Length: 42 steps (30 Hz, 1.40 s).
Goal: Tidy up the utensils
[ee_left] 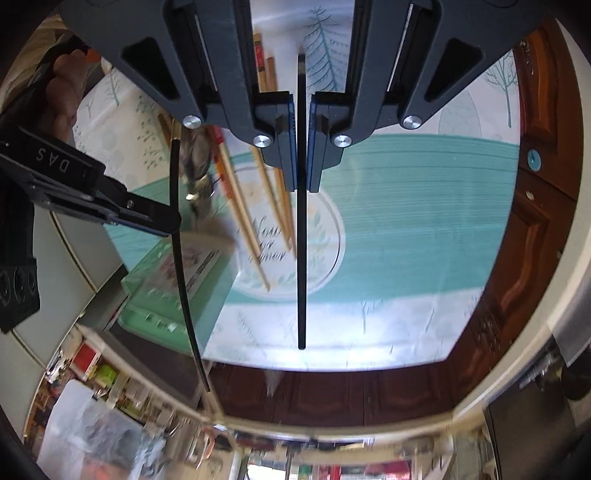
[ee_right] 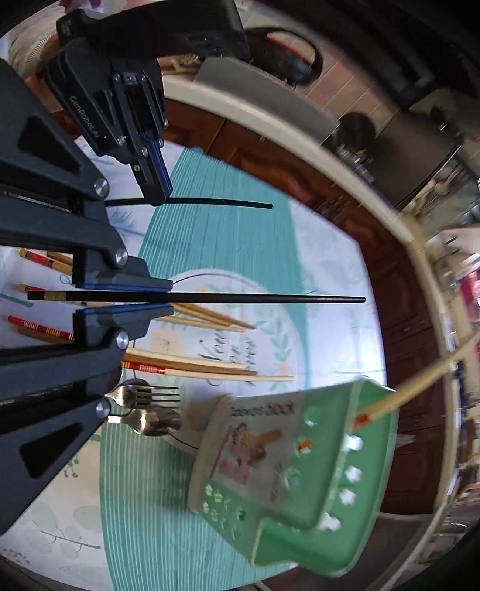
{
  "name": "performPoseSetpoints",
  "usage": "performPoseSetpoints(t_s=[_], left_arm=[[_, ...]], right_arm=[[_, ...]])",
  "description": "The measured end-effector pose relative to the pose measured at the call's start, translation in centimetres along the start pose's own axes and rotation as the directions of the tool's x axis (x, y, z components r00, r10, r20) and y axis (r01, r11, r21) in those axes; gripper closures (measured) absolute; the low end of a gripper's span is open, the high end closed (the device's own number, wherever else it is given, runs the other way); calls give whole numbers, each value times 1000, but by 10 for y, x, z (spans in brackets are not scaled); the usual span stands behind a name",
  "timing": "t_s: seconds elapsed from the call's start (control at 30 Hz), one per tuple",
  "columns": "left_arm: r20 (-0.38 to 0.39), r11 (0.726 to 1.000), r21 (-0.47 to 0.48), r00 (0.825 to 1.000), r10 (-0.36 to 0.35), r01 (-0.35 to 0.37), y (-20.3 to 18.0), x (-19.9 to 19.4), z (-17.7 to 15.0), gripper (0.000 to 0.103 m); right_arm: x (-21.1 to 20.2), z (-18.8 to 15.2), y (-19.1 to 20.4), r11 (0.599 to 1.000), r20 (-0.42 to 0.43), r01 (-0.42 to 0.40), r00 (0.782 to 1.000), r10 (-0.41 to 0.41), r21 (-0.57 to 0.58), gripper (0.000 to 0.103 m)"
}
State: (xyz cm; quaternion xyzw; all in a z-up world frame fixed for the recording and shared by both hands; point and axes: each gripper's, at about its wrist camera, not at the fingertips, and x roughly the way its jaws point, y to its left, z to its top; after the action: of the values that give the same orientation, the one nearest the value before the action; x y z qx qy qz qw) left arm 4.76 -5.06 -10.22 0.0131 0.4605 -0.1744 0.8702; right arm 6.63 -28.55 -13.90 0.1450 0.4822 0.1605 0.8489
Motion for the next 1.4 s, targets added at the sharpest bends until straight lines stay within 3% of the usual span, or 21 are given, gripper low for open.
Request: performPoseSetpoints(t_s=[0.2, 0.37, 0.53, 0.67, 0.73, 0.87, 0.97, 1.1, 1.2, 1.27, 1.33, 1.4], left_arm=[[151, 999, 41, 988, -33, 27, -31, -54, 43, 103], [279, 996, 80, 958, -69, 49, -59, -102, 97, 103], [328, 993, 101, 941, -86, 55, -81, -130, 137, 103], [324, 993, 118, 944, -67, 30, -90, -132, 152, 103], [309, 989, 146, 950, -52, 7, -90, -125, 154, 103], [281, 975, 210, 960, 17, -78, -86, -90, 141, 103], [245, 956, 263, 967, 66, -132, -80, -54, 127, 103], [223, 924, 356, 973, 61, -139, -70, -17, 106, 103], [162, 933, 358, 987, -21, -39, -57, 1, 101, 103], [122, 935, 355, 991, -64, 16, -48, 14, 100, 103], [133, 927, 374, 989, -68, 13, -43, 26, 95, 103], [129, 910, 414, 990, -63, 4, -43, 41, 89, 103]], right_arm=[[-49, -1, -16, 997, 204, -72, 977, 69, 4, 98], [-86, 16, -30, 999, 369, -47, 928, 44, -1, 98], [-107, 39, -46, 998, 454, -55, 890, 39, 23, 98], [-113, 60, -54, 998, 525, -57, 851, 31, 34, 98], [-114, 68, -57, 998, 555, -48, 832, 19, 37, 97], [-113, 78, -62, 999, 643, -9, 766, -16, 35, 97], [-106, 83, -63, 999, 679, 26, 734, -34, 21, 97], [-88, 81, -58, 994, 691, 106, 721, -58, -26, 97], [-77, 74, -56, 984, 710, 166, 700, -77, -57, 97], [-71, 71, -56, 978, 707, 195, 702, -86, -75, 97], [-66, 68, -57, 972, 699, 220, 708, -101, -82, 97], [-59, 65, -59, 967, 677, 238, 727, -114, -93, 97]])
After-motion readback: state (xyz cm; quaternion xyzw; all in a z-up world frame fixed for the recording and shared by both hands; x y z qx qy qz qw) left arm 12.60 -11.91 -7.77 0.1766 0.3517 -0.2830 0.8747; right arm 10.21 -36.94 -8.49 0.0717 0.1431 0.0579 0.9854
